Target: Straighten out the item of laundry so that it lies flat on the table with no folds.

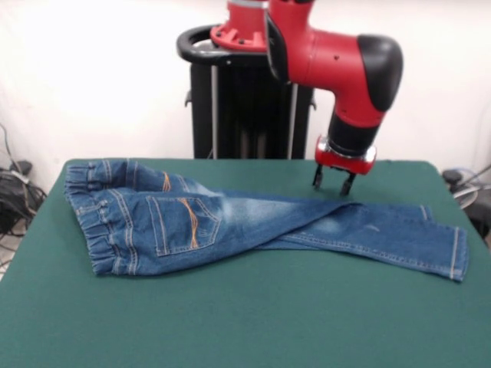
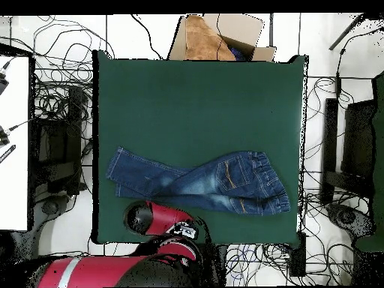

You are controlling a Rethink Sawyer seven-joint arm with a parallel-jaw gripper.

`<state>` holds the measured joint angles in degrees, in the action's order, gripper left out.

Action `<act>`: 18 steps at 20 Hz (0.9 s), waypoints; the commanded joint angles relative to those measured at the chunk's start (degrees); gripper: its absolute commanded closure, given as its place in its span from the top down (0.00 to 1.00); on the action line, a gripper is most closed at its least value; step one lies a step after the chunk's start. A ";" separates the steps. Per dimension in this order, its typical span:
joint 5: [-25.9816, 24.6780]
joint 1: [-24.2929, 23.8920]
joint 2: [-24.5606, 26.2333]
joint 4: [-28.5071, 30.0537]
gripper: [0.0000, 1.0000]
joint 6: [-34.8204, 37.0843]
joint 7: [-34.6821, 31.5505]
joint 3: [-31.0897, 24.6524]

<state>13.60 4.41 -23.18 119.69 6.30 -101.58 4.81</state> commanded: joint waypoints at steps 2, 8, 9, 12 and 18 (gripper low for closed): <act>-0.91 -2.26 4.93 0.93 1.00 -2.53 -9.79 -4.14; -0.49 -2.08 3.07 1.05 1.00 -0.16 -9.90 -3.89; -0.35 -2.14 2.72 0.98 1.00 0.44 -9.85 -3.90; -0.01 -2.23 1.73 0.74 1.00 2.00 -9.71 -3.86; 0.86 -1.45 -1.60 0.29 1.00 6.86 -9.72 -2.57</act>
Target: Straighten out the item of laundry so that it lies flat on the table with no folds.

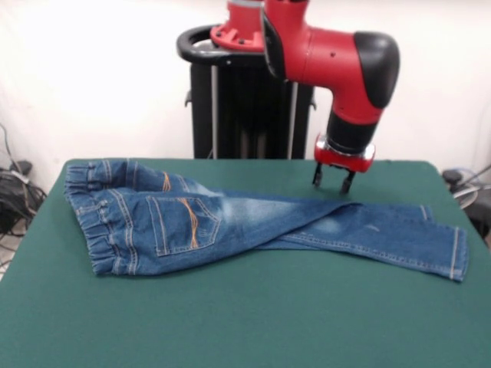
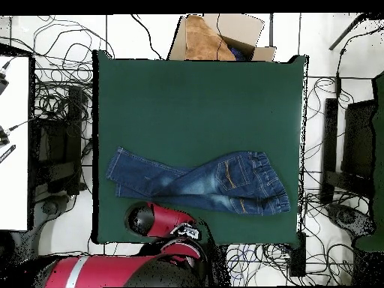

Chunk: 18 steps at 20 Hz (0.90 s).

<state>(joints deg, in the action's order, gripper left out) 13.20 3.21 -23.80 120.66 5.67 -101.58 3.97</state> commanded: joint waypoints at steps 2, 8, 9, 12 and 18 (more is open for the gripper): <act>1.76 0.72 -2.23 -1.52 1.00 10.62 -9.93 -0.31; 1.60 3.36 -7.58 -5.16 1.00 26.04 -12.06 3.65; 1.27 3.69 -8.20 -5.70 1.00 27.68 -12.34 4.28; 2.04 2.64 -9.68 -5.23 1.00 25.72 -12.70 2.91; 5.09 0.17 -11.43 -3.11 1.00 16.15 -13.30 -1.29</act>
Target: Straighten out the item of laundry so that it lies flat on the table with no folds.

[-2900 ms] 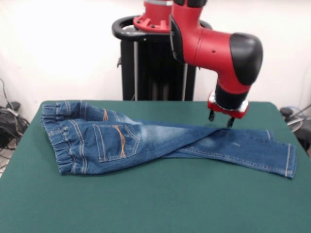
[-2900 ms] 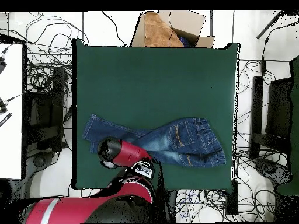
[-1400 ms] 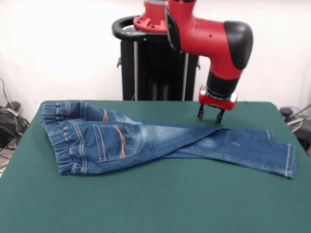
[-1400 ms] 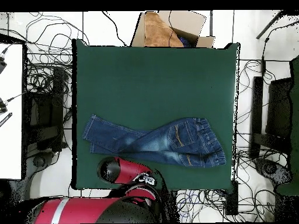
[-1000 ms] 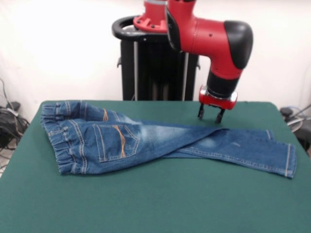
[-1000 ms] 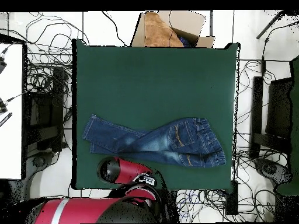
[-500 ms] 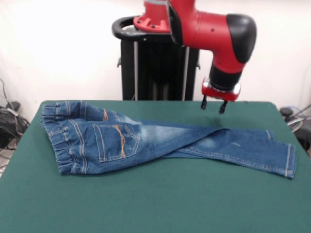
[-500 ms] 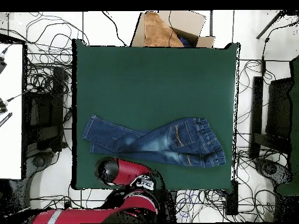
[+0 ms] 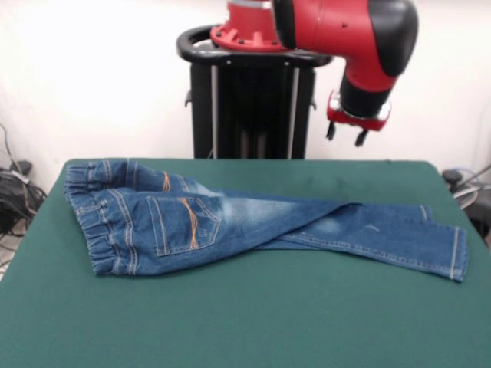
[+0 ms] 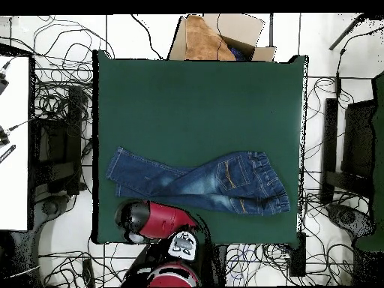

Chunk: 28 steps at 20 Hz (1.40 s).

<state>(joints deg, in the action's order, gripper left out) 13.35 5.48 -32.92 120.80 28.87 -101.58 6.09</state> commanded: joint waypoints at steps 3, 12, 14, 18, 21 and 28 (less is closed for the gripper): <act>5.64 -5.07 -2.68 -1.49 1.00 -11.46 -12.35 -6.07; 5.06 -5.85 -3.08 -2.77 1.00 -15.73 -12.92 -6.07; 5.12 -4.65 -1.99 -3.09 1.00 -15.65 -13.19 -4.96; 5.74 -4.76 -0.10 -2.36 1.00 -18.00 -13.99 -6.18; 6.14 -4.89 1.25 -2.29 1.00 -19.35 -14.51 -6.79; 4.66 -7.95 5.74 -1.67 1.00 -29.40 -15.48 -10.60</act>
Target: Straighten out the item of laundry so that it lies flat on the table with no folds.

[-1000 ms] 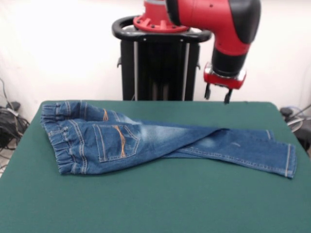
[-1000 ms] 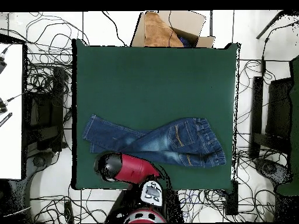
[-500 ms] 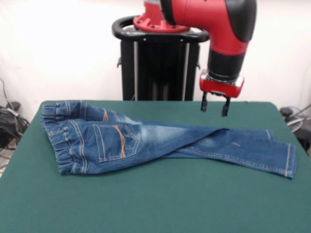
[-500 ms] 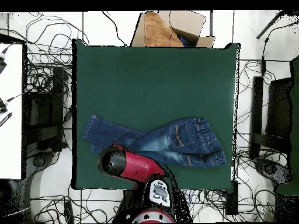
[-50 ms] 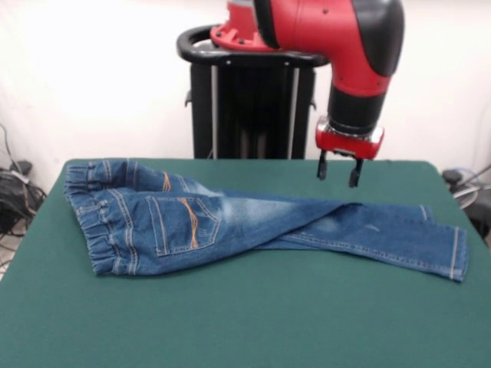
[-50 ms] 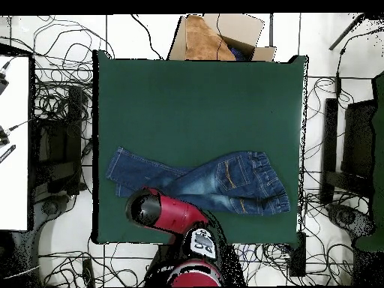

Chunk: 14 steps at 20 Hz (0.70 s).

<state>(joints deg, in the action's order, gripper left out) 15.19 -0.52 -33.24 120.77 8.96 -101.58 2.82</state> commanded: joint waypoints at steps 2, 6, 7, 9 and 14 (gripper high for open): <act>2.12 -2.27 7.59 -2.00 1.00 -12.59 -15.83 -7.45; 2.55 -2.19 11.19 -3.69 1.00 -17.31 -16.67 -8.00; 2.81 -2.19 11.46 -3.79 1.00 -17.72 -16.66 -8.16; 3.44 -2.19 11.55 -3.78 1.00 -18.30 -16.61 -8.42; 3.86 -2.77 11.34 -3.23 1.00 -19.40 -16.22 -9.11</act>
<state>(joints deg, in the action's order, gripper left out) 15.22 -1.79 -25.11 120.91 -9.55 -101.58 -0.44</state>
